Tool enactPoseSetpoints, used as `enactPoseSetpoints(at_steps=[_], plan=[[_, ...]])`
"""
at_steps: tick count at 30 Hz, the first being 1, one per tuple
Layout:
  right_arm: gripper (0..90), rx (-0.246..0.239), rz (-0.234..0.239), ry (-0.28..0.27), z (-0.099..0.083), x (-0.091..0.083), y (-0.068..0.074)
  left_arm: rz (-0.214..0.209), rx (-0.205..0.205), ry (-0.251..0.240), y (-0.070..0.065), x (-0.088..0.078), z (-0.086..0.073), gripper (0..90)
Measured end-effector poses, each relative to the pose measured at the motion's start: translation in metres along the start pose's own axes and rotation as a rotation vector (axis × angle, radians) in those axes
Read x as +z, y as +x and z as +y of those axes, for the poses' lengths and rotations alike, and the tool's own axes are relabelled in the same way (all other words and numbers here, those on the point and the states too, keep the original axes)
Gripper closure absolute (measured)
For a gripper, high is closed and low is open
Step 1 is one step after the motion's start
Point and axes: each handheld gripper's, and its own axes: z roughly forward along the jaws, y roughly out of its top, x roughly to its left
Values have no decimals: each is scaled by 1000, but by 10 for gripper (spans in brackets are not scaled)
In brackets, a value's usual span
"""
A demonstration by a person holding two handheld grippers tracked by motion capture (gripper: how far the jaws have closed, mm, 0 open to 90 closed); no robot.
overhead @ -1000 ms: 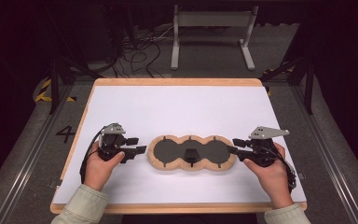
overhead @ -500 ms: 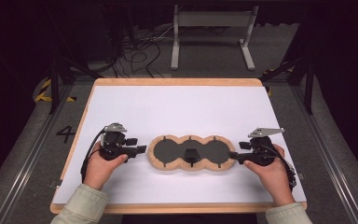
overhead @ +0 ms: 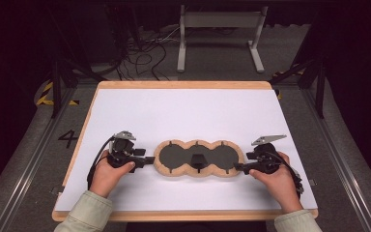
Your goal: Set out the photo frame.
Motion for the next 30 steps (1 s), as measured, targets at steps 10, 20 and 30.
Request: enactPoseSetpoints(at_steps=[10,20,30], plan=[[235,31,66,33,-1,5,-2,-62,-21,60,-3,18,-1,304],[219,30,122,88,-2,10,0,-101,6,86,-8,25,-1,325],[221,57,132,76,-3,10,-1,-91,9,91,-10,25,0,327]])
